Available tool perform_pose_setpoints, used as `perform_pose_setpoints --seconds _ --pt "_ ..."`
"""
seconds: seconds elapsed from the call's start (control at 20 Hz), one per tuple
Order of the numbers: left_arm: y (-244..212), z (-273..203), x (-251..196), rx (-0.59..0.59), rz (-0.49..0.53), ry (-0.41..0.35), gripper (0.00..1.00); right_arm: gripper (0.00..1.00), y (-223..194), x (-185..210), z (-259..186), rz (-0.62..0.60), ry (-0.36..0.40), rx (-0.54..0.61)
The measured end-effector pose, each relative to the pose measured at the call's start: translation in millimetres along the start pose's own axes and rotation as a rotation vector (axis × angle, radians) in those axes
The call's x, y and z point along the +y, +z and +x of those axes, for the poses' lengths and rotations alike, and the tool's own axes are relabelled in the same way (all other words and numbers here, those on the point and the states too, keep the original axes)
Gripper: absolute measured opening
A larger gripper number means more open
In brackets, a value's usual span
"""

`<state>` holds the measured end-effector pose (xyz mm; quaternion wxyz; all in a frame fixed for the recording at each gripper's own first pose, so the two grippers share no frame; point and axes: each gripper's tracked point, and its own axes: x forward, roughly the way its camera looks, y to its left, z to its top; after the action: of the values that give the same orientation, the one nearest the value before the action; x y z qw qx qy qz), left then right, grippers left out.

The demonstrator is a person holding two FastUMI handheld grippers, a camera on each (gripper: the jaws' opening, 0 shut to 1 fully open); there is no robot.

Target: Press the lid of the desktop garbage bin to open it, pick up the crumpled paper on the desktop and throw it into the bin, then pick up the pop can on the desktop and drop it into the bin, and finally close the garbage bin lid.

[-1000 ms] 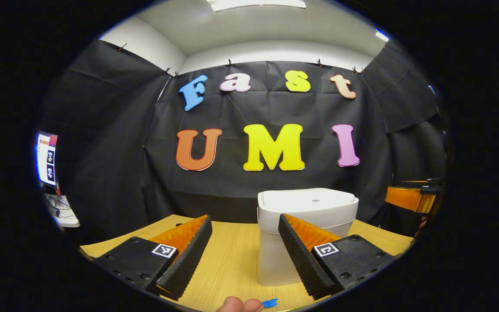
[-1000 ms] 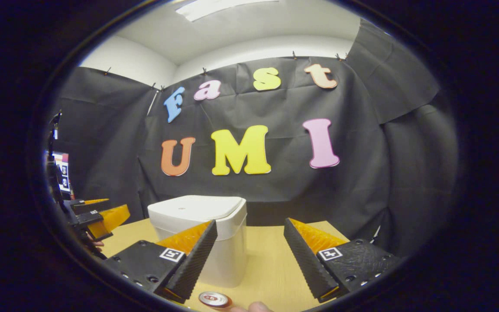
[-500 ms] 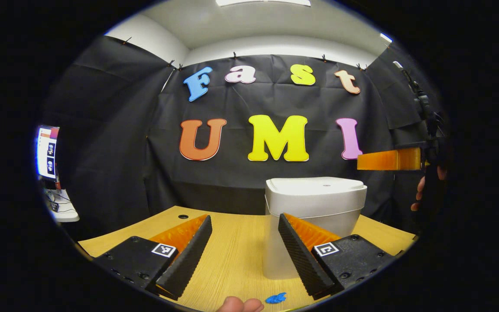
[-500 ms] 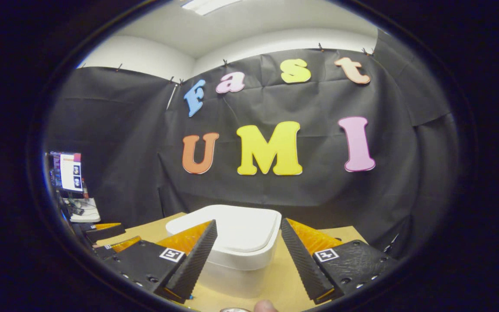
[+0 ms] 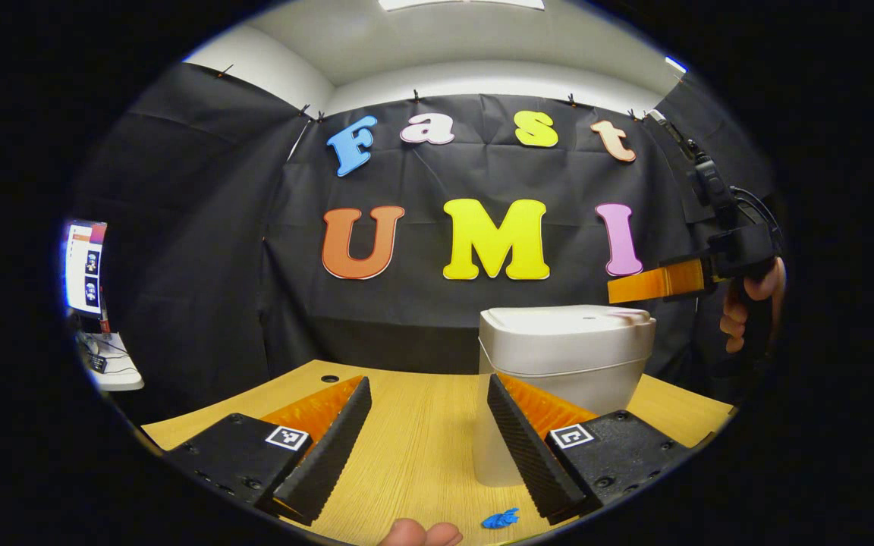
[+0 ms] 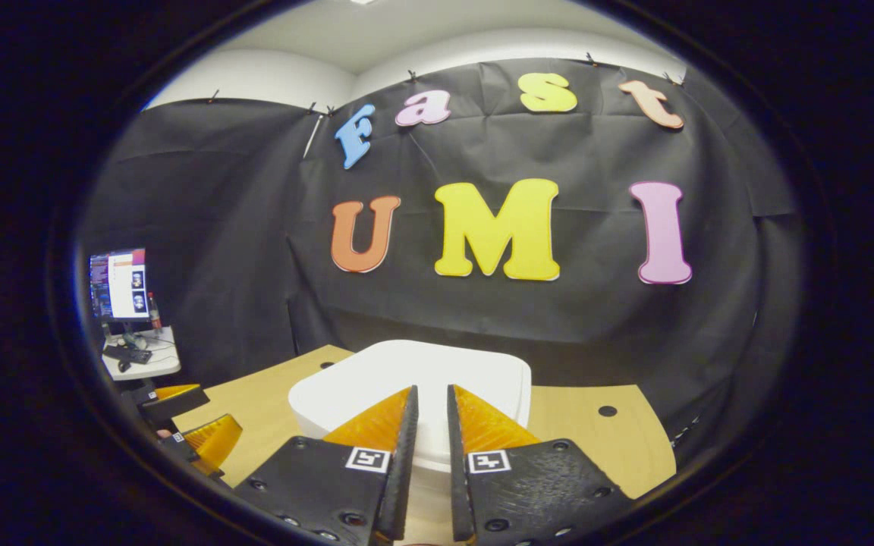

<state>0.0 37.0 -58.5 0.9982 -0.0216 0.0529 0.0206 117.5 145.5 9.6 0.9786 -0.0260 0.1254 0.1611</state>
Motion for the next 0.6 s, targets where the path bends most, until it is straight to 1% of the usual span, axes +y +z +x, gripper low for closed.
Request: perform_pose_setpoints --seconds 0.05,0.3,0.35,0.4,0.5,0.6 --pt "-1 1 1 0.005 -0.003 0.001 0.99 0.02 -3 3 -5 0.016 0.025 0.01" --pt "-5 1 5 0.011 -0.013 0.004 0.99 0.01 -21 8 3 0.021 0.072 0.087" --pt "-7 2 4 0.012 -0.015 0.003 0.99 0.01 -22 7 3 0.025 0.076 0.088" --pt "-9 2 2 0.018 -0.016 0.0 0.99 0.02 -26 9 3 0.015 0.072 0.096" --pt "-12 5 0 0.029 -0.021 -0.004 0.99 0.01 -29 9 7 -0.079 0.055 0.109" --pt "-12 6 -2 0.026 -0.035 -0.011 0.99 0.01 -28 10 5 -0.074 0.044 0.109"
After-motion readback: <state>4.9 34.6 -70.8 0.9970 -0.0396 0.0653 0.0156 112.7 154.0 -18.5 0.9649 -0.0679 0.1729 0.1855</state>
